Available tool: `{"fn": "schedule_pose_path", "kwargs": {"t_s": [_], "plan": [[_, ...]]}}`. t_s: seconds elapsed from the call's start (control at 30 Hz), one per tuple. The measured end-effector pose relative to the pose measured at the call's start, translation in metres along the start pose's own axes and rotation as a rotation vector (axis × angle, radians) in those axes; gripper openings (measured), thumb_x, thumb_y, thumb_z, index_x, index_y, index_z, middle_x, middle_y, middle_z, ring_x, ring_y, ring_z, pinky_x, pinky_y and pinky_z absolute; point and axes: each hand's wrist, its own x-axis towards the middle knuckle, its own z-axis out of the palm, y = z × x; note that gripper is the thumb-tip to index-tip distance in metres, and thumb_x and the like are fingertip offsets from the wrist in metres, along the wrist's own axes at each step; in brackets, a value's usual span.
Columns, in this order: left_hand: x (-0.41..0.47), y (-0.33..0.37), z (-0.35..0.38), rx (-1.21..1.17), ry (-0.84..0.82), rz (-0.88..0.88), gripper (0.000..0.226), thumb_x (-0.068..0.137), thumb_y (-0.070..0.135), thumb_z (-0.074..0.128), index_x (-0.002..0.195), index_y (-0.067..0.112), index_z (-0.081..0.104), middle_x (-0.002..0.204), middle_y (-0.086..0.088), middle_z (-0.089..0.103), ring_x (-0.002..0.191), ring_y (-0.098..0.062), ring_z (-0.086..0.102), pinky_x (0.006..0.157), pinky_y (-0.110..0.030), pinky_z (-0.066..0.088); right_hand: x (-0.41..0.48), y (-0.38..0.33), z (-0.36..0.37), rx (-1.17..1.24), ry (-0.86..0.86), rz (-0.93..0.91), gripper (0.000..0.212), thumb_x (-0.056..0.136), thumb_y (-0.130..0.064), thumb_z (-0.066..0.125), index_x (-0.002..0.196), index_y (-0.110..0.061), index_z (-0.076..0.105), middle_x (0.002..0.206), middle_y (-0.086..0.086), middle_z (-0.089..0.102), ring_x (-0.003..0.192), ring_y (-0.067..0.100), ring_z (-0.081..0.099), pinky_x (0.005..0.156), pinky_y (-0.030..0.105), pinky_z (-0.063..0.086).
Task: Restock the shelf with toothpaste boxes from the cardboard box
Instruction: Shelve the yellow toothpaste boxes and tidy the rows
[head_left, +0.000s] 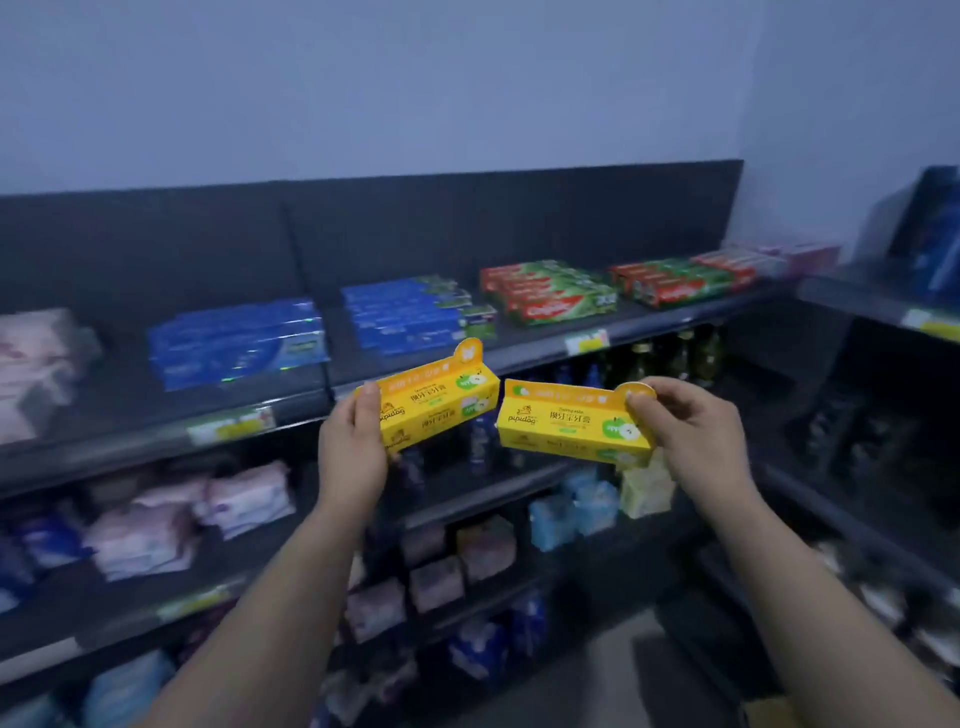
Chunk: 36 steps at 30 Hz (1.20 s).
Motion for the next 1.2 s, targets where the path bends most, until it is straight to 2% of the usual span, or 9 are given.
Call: {"fn": "schedule_pose_path", "kwargs": {"t_s": [0.1,0.3,0.43,0.6,0.73,0.83,0.97,1.03,1.2], "plan": [[0.015,0.004,-0.079,0.024,0.121,0.041,0.038,0.103,0.034,0.037,0.089,0.007,0.06,0.075,-0.001,0.056,0.065,-0.011,0.05,0.05,-0.013,0.041,-0.006,-0.031,0.068,0.044,-0.096,-0.045,0.006,0.087,-0.013,0.068,0.091,-0.013,0.073,0.08,-0.002,0.069,0.067,0.002,0.06,0.058,0.013,0.046],[0.023,0.014,-0.223,0.105,0.391,0.046,0.036,0.103,0.034,0.037,0.078,0.016,0.055,0.069,0.002,0.051,0.061,-0.01,0.045,0.051,-0.02,0.036,-0.016,-0.099,0.197,0.14,-0.302,-0.162,0.008,0.087,-0.014,0.069,0.094,-0.013,0.072,0.081,-0.006,0.068,0.064,-0.008,0.058,0.059,0.005,0.042],[0.021,0.014,-0.306,0.172,0.569,0.041,0.038,0.103,0.034,0.039,0.072,0.014,0.051,0.063,0.002,0.047,0.056,-0.011,0.041,0.045,-0.017,0.029,-0.024,-0.141,0.282,0.244,-0.417,-0.188,0.008,0.087,-0.019,0.069,0.095,-0.019,0.072,0.082,-0.009,0.069,0.073,0.004,0.062,0.066,0.015,0.049],[0.019,0.01,-0.383,0.213,0.748,0.04,0.035,0.102,0.031,0.04,0.08,0.01,0.056,0.069,0.001,0.053,0.062,-0.011,0.045,0.049,-0.012,0.035,-0.04,-0.176,0.377,0.364,-0.547,-0.239,0.007,0.087,-0.015,0.068,0.09,-0.02,0.072,0.081,-0.011,0.068,0.066,-0.005,0.058,0.062,0.008,0.044],[0.036,0.005,-0.432,0.252,0.899,0.039,0.039,0.101,0.036,0.041,0.088,0.005,0.061,0.08,-0.004,0.058,0.074,-0.016,0.049,0.064,-0.031,0.038,-0.042,-0.195,0.441,0.429,-0.616,-0.254,0.008,0.088,-0.011,0.066,0.089,-0.017,0.071,0.081,-0.006,0.068,0.063,-0.005,0.057,0.06,0.009,0.045],[0.062,0.005,-0.459,0.239,0.985,0.049,0.037,0.101,0.037,0.041,0.092,0.009,0.062,0.081,-0.003,0.058,0.075,-0.015,0.051,0.066,-0.031,0.039,-0.034,-0.209,0.482,0.457,-0.658,-0.255,0.008,0.088,-0.012,0.065,0.092,-0.014,0.072,0.082,-0.004,0.069,0.064,-0.004,0.059,0.059,0.009,0.046],[0.105,0.006,-0.486,0.321,1.068,0.053,0.035,0.101,0.035,0.039,0.091,0.009,0.061,0.077,-0.001,0.055,0.07,-0.014,0.049,0.06,-0.031,0.038,-0.017,-0.225,0.53,0.489,-0.691,-0.277,0.02,0.087,-0.012,0.065,0.078,-0.029,0.069,0.081,-0.008,0.07,0.074,0.012,0.064,0.07,0.027,0.05],[0.123,0.007,-0.497,0.338,1.092,0.069,0.034,0.101,0.032,0.039,0.087,0.008,0.058,0.071,0.002,0.05,0.065,-0.012,0.045,0.057,-0.03,0.036,-0.009,-0.231,0.552,0.493,-0.695,-0.28,0.02,0.087,-0.012,0.065,0.078,-0.03,0.069,0.082,-0.009,0.07,0.079,0.014,0.066,0.071,0.029,0.052],[0.155,-0.007,-0.53,0.38,1.15,0.038,0.034,0.1,0.033,0.041,0.084,0.008,0.058,0.069,0.002,0.049,0.069,-0.018,0.044,0.066,-0.033,0.035,0.002,-0.24,0.603,0.469,-0.708,-0.301,0.017,0.088,-0.015,0.065,0.081,-0.03,0.068,0.084,-0.012,0.069,0.084,0.013,0.066,0.075,0.031,0.053]]}}
